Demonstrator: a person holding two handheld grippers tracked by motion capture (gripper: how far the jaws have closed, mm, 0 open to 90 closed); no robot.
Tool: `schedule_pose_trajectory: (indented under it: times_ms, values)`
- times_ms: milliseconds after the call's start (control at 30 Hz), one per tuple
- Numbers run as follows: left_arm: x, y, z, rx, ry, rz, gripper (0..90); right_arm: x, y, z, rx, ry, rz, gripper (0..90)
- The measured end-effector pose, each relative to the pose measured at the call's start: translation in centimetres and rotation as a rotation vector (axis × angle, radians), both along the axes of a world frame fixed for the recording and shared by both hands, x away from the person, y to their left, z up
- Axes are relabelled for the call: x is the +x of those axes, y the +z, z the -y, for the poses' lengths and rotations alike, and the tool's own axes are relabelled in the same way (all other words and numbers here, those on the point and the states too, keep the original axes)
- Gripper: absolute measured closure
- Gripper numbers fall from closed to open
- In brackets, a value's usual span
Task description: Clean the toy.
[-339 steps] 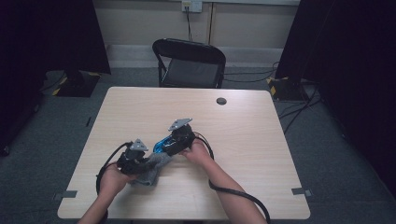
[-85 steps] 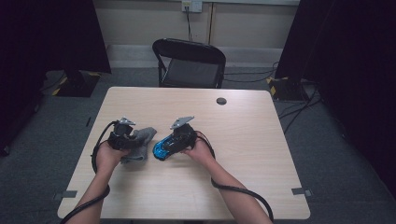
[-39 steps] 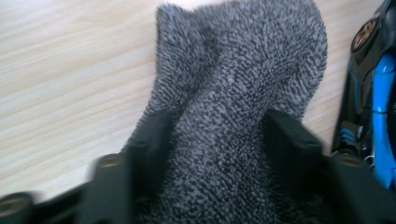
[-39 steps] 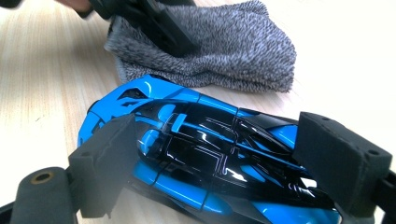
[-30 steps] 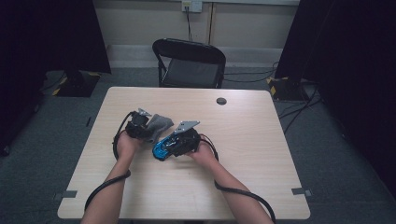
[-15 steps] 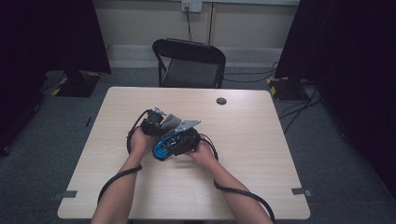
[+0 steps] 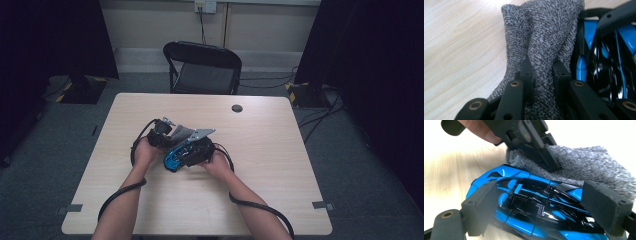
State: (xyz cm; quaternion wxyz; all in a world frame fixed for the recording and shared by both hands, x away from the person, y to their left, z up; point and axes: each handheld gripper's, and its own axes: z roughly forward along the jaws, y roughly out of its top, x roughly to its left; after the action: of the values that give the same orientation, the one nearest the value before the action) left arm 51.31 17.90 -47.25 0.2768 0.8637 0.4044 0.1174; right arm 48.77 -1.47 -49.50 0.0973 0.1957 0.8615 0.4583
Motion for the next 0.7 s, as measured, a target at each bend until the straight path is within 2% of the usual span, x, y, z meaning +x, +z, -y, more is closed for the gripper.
schedule_pose_trajectory:
  times_ms: [167, 367, 600, 700]
  values:
    - [-0.6, 0.1, -0.8, 0.001, -0.020, -0.009, 74.8, 0.0, 0.0, 0.0, -0.001, 0.001, -0.003, 14.2]
    - [-1.4, 0.1, -1.6, -0.009, -0.012, -0.008, 74.8, -0.1, 0.0, -0.1, 0.000, 0.000, -0.003, 14.2]
    - [-2.3, 0.3, -2.6, 0.011, -0.012, -0.016, 74.8, -0.1, 0.0, -0.2, -0.003, 0.000, -0.002, 14.2]
    - [-2.9, 0.3, -3.1, 0.001, -0.009, -0.021, 74.8, -0.1, 0.0, -0.2, -0.003, -0.001, -0.002, 14.2]
